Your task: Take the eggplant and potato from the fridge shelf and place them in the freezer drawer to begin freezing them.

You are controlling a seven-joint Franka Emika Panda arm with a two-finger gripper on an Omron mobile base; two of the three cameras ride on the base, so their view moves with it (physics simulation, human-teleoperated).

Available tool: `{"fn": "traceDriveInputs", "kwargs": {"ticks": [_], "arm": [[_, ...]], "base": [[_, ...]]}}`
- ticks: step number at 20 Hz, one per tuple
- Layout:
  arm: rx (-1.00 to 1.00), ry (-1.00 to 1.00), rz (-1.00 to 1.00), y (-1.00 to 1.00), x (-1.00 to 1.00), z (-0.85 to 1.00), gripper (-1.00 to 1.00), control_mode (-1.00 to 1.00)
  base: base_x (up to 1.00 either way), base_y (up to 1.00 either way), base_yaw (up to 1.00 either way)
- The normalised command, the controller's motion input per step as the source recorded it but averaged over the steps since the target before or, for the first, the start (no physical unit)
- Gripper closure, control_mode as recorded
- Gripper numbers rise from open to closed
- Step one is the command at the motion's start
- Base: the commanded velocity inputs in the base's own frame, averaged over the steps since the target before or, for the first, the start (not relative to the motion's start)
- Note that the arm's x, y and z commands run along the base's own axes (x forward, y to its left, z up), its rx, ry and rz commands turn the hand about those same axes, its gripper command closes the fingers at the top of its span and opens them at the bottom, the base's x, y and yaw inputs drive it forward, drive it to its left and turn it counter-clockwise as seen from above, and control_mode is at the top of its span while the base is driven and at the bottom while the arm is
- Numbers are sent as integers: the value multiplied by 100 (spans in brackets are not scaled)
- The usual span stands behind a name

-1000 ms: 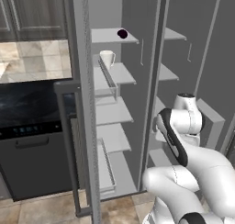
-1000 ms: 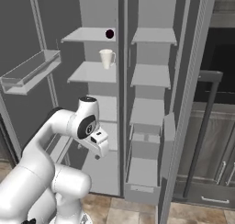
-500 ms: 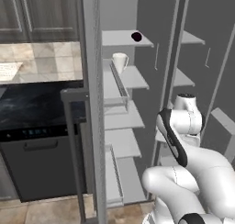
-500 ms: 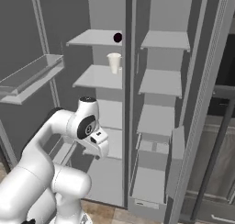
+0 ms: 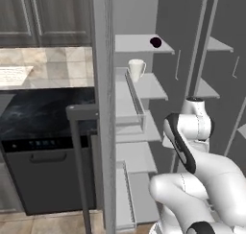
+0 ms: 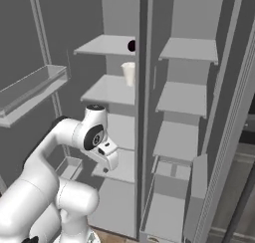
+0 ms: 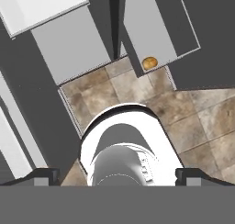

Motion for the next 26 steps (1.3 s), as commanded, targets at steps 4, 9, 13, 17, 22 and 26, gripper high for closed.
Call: {"fn": "traceDriveInputs", "kwargs": {"ticks": [4,9,13,17,22,26], "arm": [[0,0,0,0,0,0,-100,100],[0,0,0,0,0,0,-100,100],[0,0,0,0,0,0,-100,100],[0,0,0,0,0,0,-100,100],[-1,-23,8,-2,0,58,-100,-100],[-3,-32,10,-13,0,88,-100,-100]], "base": [[38,0,13],[40,0,13],[19,0,12],[0,0,8],[0,0,0],[0,0,0]]}}
